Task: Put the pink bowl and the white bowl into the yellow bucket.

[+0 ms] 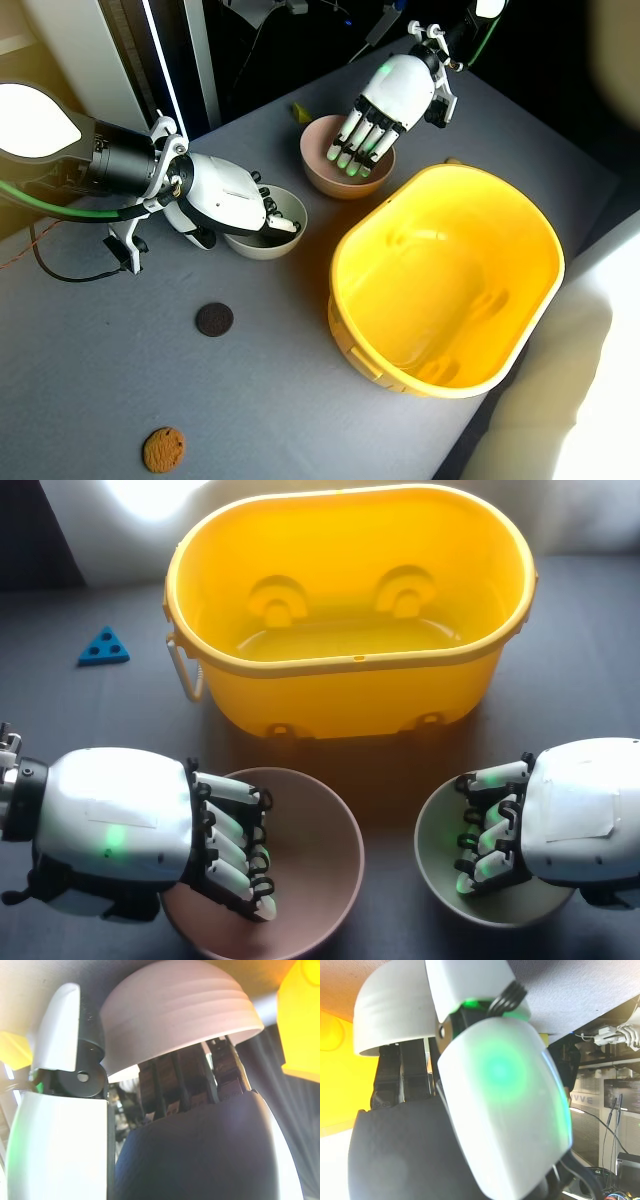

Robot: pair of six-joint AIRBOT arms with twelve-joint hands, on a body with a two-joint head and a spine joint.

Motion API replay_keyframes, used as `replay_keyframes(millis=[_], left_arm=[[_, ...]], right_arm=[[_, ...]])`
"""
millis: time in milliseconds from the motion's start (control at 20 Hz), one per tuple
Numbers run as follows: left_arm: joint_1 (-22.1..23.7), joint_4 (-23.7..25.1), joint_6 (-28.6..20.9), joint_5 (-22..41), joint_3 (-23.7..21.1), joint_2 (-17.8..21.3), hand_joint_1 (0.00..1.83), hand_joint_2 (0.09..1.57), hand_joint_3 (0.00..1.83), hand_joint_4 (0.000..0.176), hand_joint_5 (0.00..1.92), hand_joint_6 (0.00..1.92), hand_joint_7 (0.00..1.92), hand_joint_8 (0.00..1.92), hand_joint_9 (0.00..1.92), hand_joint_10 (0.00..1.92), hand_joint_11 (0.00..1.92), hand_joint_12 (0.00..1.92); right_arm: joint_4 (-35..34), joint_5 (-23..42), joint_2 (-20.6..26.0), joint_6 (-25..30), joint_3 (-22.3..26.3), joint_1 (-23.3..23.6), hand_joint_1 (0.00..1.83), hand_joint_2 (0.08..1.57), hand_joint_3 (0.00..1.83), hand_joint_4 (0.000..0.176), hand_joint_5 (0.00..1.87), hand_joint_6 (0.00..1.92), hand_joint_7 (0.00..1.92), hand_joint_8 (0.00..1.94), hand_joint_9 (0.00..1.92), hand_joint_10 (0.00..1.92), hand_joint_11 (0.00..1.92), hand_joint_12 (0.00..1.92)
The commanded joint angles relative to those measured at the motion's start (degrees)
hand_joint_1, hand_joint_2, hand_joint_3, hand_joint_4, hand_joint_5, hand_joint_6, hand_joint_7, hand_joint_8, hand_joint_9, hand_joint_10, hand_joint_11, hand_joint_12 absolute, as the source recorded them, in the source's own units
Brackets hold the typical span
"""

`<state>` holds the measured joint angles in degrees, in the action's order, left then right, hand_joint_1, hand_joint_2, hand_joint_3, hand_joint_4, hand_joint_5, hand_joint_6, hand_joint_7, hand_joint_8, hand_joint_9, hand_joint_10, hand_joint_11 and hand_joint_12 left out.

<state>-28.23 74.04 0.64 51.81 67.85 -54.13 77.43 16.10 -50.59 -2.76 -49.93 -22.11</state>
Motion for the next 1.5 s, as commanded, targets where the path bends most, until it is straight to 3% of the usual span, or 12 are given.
replay_keyframes(millis=[0, 100, 150, 200, 250, 300, 450, 650, 700, 850, 950, 1450], left_arm=[[0.0, -3.2, 0.3, 3.5, 0.2, 0.2, 1.20, 1.21, 0.05, 0.000, 0.59, 0.03, 0.65, 0.03, 0.56, 0.03, 0.00, 1.21], [0.0, -3.2, 0.4, 3.5, 0.2, 0.2, 1.09, 1.28, 0.01, 0.000, 0.67, 0.03, 0.78, 0.05, 0.67, 0.12, 0.04, 1.33], [0.0, -3.2, 0.4, 3.5, 0.2, 0.1, 1.16, 1.20, 0.00, 0.000, 0.82, 0.89, 0.85, 1.01, 0.90, 0.27, 0.42, 1.17], [-0.1, -3.2, 0.5, 3.5, 0.3, 0.0, 1.16, 1.21, 0.01, 0.009, 0.80, 1.16, 0.81, 1.28, 0.87, 0.48, 0.47, 1.20], [-0.1, -3.2, 0.5, 3.5, 0.3, 0.0, 1.32, 1.17, 0.01, 0.000, 0.85, 1.09, 0.87, 1.29, 0.81, 1.13, 0.57, 1.28], [-0.1, -3.3, 0.5, 3.5, 0.4, -0.1, 1.34, 1.19, 0.01, 0.000, 0.83, 1.04, 0.82, 1.40, 0.76, 1.37, 0.62, 1.39], [-0.1, -3.4, 0.5, 3.4, 0.4, -0.1, 1.34, 1.23, 0.00, 0.000, 0.75, 1.08, 0.77, 1.49, 0.68, 1.57, 0.62, 1.58], [-0.1, -3.6, 0.5, 3.4, 0.3, -0.1, 1.35, 1.22, 0.00, 0.000, 0.78, 1.00, 0.79, 1.45, 0.71, 1.60, 0.56, 1.61], [-0.1, -3.9, 0.5, 3.4, 0.3, -0.1, 1.24, 1.22, 0.00, 0.000, 0.81, 0.99, 0.77, 1.58, 0.71, 1.61, 0.63, 1.71], [0.0, -4.6, 0.5, 3.6, 0.2, 0.2, 1.22, 1.22, 0.00, 0.000, 0.81, 1.02, 0.79, 1.56, 0.72, 1.48, 0.64, 1.63], [0.0, -4.7, 0.4, 3.8, 0.1, 0.5, 1.33, 1.24, 0.00, 0.000, 0.75, 1.06, 0.71, 1.53, 0.66, 1.63, 0.60, 1.65], [2.1, -5.4, -1.9, 6.3, -1.8, 3.9, 1.34, 1.22, 0.00, 0.000, 0.76, 1.09, 0.77, 1.43, 0.72, 1.53, 0.60, 1.57]], right_arm=[[-0.3, 1.1, 0.4, -0.1, 0.1, -0.2, 1.38, 1.02, 0.00, 0.000, 0.62, 0.02, 0.62, 0.01, 0.60, 0.02, 0.09, 1.16], [-0.3, 1.1, 0.4, -0.1, 0.1, -0.2, 1.37, 1.04, 0.00, 0.000, 0.75, 0.03, 0.77, 0.02, 0.76, 0.05, 0.26, 1.12], [-0.3, 1.1, 0.5, -0.1, 0.1, -0.1, 1.26, 1.09, 0.01, 0.000, 0.89, 0.87, 1.01, 0.65, 0.96, 0.06, 0.58, 1.00], [-0.3, 1.1, 0.5, -0.1, 0.1, -0.1, 1.22, 1.13, 0.01, 0.000, 0.85, 1.14, 0.99, 0.90, 1.01, 0.04, 0.63, 1.01], [-0.3, 1.1, 0.5, -0.1, 0.1, 0.0, 1.35, 1.09, 0.00, 0.000, 0.92, 1.08, 1.09, 0.74, 1.00, 0.79, 0.78, 1.01], [-0.3, 1.1, 0.6, -0.1, 0.1, 0.1, 1.38, 1.08, 0.00, 0.000, 0.98, 1.03, 1.12, 0.69, 1.00, 0.94, 0.82, 0.99], [-0.3, 1.1, 0.7, -0.1, 0.1, 0.2, 1.38, 1.08, 0.00, 0.000, 0.98, 1.01, 1.07, 0.77, 0.96, 1.05, 0.81, 0.99], [-0.3, 1.1, 0.8, -0.1, 0.1, 0.2, 1.38, 1.09, 0.00, 0.000, 0.96, 1.03, 1.07, 0.78, 0.95, 1.07, 0.80, 1.01], [-0.3, 1.1, 0.9, 0.0, 0.2, 0.2, 1.38, 1.08, 0.00, 0.000, 0.99, 0.99, 1.09, 0.74, 0.99, 1.01, 0.83, 0.98], [-0.3, 1.1, 1.3, 0.5, 0.4, 0.9, 1.38, 1.08, 0.00, 0.000, 0.99, 0.99, 1.07, 0.76, 0.98, 1.03, 0.83, 0.97], [-0.3, 1.3, 1.9, 0.8, 1.1, 1.9, 1.39, 1.07, 0.00, 0.000, 1.01, 0.97, 1.10, 0.69, 1.02, 0.98, 0.83, 0.96], [-0.2, 1.5, 4.6, 0.9, 4.3, 5.6, 1.38, 1.08, 0.00, 0.000, 1.01, 0.97, 1.07, 0.74, 0.97, 1.06, 0.80, 1.02]])
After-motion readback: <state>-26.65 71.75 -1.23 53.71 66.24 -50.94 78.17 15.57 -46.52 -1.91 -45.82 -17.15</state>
